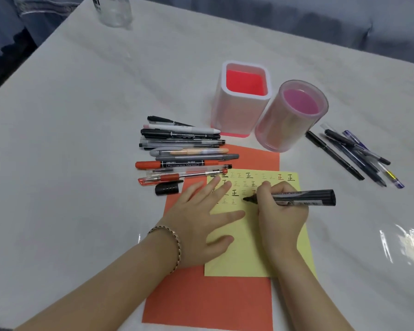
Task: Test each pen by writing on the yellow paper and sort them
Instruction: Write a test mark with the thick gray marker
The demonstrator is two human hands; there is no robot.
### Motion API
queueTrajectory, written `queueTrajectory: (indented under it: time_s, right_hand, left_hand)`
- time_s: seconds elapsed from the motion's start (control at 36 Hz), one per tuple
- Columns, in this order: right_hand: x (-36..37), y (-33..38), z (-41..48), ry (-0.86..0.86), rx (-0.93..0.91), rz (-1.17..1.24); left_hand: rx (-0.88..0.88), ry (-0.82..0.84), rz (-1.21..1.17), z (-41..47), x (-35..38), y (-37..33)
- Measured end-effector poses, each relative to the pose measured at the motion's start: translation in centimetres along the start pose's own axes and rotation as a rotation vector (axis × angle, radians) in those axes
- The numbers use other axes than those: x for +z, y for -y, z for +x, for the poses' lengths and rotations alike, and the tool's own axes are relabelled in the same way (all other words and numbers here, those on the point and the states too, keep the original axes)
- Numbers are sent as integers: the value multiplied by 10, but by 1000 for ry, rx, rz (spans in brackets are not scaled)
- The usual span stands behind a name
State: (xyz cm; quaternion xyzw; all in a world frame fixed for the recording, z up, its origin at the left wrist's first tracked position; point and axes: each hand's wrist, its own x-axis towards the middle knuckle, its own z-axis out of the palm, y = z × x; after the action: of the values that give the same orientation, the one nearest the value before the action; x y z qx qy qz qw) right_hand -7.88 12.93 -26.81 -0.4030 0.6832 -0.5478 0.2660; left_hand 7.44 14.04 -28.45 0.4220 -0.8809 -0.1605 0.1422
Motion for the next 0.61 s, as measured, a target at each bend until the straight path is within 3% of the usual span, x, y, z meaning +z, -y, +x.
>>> queueTrajectory:
  time_s: [0.61]
  right_hand:
    - [2,-4,0,33,-82,-66]
  left_hand:
    - [-21,7,-19,-1,0,-1]
